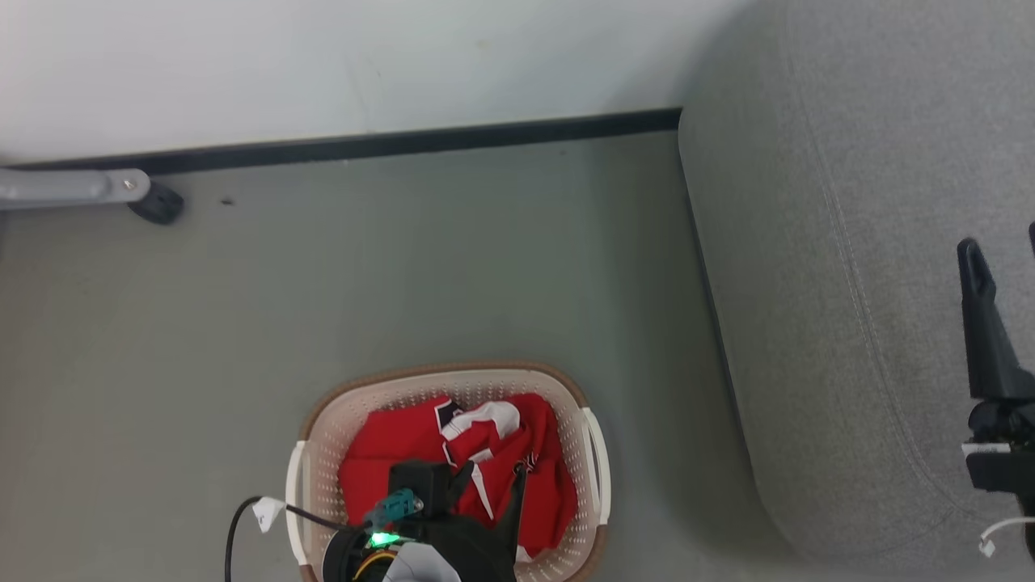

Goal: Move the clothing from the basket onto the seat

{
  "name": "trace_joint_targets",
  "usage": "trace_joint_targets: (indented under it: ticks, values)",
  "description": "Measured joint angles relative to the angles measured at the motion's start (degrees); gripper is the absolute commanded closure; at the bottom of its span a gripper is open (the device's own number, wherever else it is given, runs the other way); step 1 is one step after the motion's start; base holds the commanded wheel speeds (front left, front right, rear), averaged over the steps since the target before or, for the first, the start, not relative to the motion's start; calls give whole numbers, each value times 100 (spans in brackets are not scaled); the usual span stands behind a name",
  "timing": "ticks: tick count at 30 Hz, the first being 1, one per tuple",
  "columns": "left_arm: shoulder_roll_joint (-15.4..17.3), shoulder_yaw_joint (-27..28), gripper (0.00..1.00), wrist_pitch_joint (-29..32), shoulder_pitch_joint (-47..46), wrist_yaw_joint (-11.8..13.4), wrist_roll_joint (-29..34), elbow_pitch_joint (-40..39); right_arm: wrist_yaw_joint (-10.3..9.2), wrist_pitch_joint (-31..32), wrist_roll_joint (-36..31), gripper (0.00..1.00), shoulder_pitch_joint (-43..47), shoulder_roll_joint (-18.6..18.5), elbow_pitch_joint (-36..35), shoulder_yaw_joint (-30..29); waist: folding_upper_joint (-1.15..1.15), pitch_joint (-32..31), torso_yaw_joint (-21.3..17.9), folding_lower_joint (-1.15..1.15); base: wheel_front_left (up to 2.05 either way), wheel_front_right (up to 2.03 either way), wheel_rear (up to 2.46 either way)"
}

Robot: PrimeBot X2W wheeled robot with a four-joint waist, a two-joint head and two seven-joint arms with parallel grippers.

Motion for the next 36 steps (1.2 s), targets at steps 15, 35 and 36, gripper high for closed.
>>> trace_joint_targets:
  ticks: [15, 35, 36]
  values:
    - [-2, -356, 0, 93, -882, 0, -1035, 866, 0, -16, 694, 0, -773, -388, -782, 415, 0, 1072, -495, -1, 0, 0, 0]
    - [9, -423, 0, 277, -2050, 0, -1702, 2635, 1, -18, 1490, 0, -1215, -711, -1232, 301, 0, 2435, -1190, -1, 0, 0, 0]
    - [9, -432, 0, 277, -2098, 0, -1707, 2681, 1, -18, 1511, 0, -1229, -726, -1258, 298, 0, 2496, -1223, -1, 0, 0, 0]
